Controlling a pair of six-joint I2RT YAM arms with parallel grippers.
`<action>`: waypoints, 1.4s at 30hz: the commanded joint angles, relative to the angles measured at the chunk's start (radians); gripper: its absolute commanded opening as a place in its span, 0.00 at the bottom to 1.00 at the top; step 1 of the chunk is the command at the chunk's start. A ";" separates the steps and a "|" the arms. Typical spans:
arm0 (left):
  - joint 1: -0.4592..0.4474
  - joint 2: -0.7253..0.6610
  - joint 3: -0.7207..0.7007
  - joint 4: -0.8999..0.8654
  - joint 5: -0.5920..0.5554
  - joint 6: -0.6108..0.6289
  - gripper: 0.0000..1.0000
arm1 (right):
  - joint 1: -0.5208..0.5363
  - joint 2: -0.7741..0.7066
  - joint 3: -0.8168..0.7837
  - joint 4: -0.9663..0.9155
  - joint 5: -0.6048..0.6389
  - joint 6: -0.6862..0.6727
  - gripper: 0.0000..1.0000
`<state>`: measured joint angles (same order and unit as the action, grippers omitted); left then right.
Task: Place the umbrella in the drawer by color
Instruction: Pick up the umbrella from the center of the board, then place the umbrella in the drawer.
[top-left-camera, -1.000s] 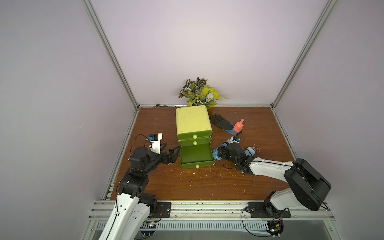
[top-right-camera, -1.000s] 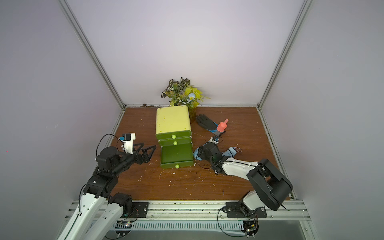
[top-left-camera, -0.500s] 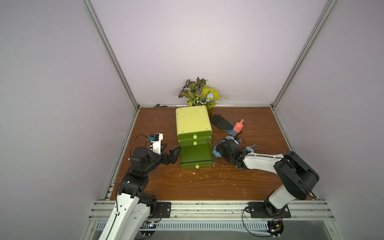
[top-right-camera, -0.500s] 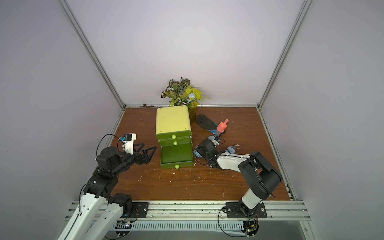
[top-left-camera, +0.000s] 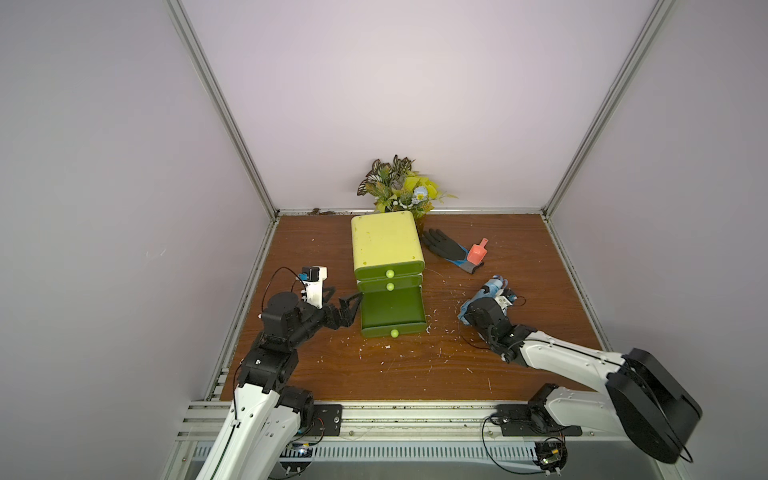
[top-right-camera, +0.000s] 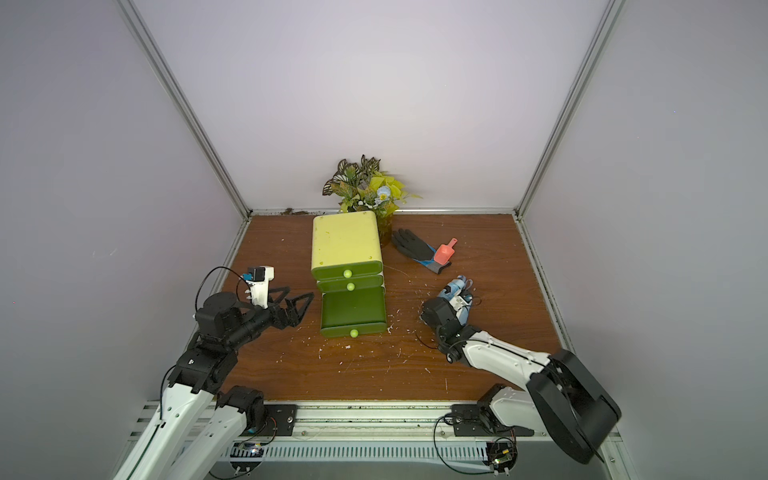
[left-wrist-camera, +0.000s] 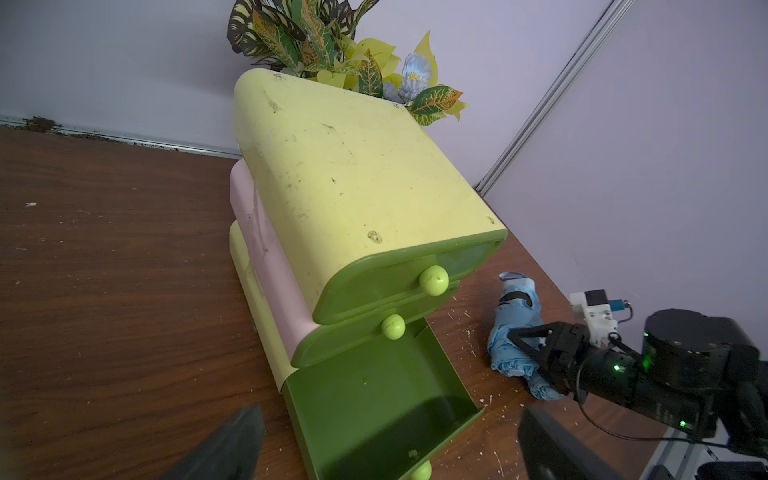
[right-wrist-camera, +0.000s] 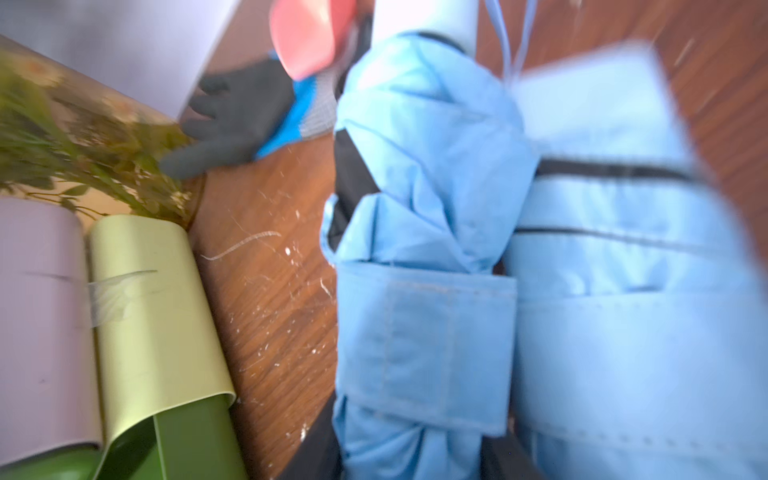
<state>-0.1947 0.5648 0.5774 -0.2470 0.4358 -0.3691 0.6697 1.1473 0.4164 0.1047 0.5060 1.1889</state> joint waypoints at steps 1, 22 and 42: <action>0.008 0.002 -0.001 -0.013 -0.022 0.006 0.99 | -0.005 -0.174 -0.005 0.079 0.155 -0.291 0.21; 0.008 0.093 0.176 -0.054 0.008 -0.027 0.99 | 0.184 -0.382 0.021 0.446 -0.328 -1.448 0.06; -0.259 0.419 0.424 -0.224 -0.112 0.007 0.99 | 0.529 -0.029 -0.169 1.250 0.151 -2.679 0.00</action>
<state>-0.3489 0.9478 0.9375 -0.4381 0.4103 -0.3893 1.1831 1.0866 0.2165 1.1057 0.6750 -1.2537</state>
